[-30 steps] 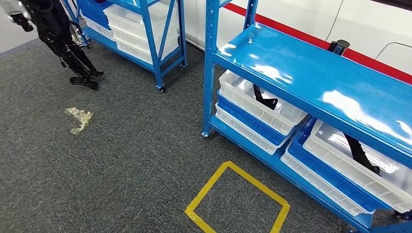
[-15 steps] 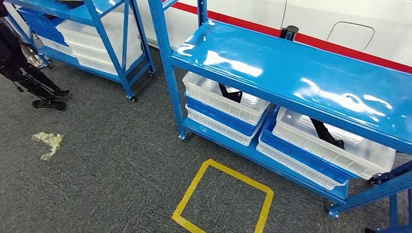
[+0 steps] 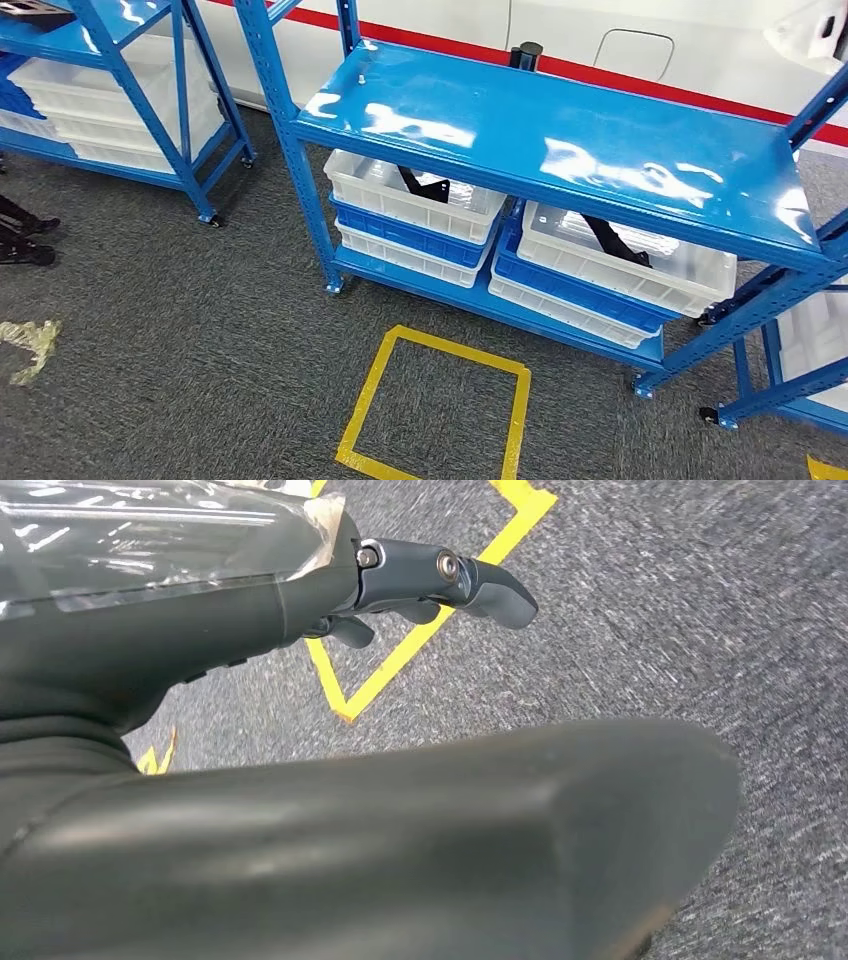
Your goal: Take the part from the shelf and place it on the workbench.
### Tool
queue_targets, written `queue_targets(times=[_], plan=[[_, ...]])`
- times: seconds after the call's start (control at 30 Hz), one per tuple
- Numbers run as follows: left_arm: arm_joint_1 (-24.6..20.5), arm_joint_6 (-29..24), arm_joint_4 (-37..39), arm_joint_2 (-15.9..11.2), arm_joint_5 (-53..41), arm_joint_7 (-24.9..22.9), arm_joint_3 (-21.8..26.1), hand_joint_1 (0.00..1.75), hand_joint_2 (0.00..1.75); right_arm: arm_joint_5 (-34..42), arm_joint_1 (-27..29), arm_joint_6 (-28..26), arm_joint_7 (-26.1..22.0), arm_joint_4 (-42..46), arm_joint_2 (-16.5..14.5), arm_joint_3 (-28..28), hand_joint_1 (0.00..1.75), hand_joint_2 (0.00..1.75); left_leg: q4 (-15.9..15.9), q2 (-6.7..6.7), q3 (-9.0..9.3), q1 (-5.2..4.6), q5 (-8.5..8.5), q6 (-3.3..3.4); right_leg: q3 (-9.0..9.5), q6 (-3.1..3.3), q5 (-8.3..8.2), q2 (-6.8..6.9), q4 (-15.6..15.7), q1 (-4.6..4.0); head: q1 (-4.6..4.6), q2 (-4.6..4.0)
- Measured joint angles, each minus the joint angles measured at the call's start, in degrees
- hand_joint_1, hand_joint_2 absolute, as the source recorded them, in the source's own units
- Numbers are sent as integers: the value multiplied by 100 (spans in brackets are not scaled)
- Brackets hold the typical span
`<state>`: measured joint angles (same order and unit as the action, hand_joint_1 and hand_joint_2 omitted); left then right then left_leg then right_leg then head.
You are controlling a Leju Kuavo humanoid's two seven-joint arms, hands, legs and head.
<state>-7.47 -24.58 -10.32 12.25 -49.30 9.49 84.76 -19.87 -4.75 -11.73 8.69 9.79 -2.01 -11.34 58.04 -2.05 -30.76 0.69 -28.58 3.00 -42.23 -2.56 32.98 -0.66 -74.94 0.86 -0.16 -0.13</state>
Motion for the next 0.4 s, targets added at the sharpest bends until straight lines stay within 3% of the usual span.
queue_targets(times=[0.03,0.07,0.1,0.13,0.2,0.27,0.3,0.4], plan=[[0,-3,0,3,0,-1,0,0,0,-9,13,-1,-2,0,5,0,0,0,1,-71,5,3,-10,-8,67,-55,-76,27,124,16,2,0],[0,-10,0,8,0,10,0,0,0,-20,24,-1,-2,0,14,0,0,0,1,-134,17,5,-22,-22,249,-114,-214,90,464,30,2,0],[-1,-21,0,14,2,27,0,0,0,-34,25,-1,-1,0,21,0,0,0,3,-195,37,1,-38,-45,491,-156,-366,244,921,38,5,0],[0,-35,0,19,4,51,0,0,0,-48,18,-1,-1,0,22,-1,0,0,6,-250,60,-16,-65,-77,712,-171,-499,410,1310,32,7,0],[-1,-60,-1,25,9,95,1,0,0,-73,0,-1,1,0,20,-2,0,0,3,-367,119,-47,-112,-148,915,-108,-622,589,1668,-4,-15,0],[-12,-68,-1,31,15,121,1,0,0,-85,-6,-1,7,0,27,-2,0,0,-18,-476,180,-40,-145,-217,904,-10,-645,454,1671,-14,-39,0],[-21,-68,-1,33,17,129,1,0,0,-86,-2,-1,12,0,33,-1,0,0,4,-436,189,-24,-182,-254,908,28,-654,385,1682,7,-41,0],[-30,-68,0,39,19,136,1,0,0,-90,-1,-1,26,0,41,0,0,0,423,-26,28,15,-492,-313,936,140,-679,219,1708,73,-76,0]])
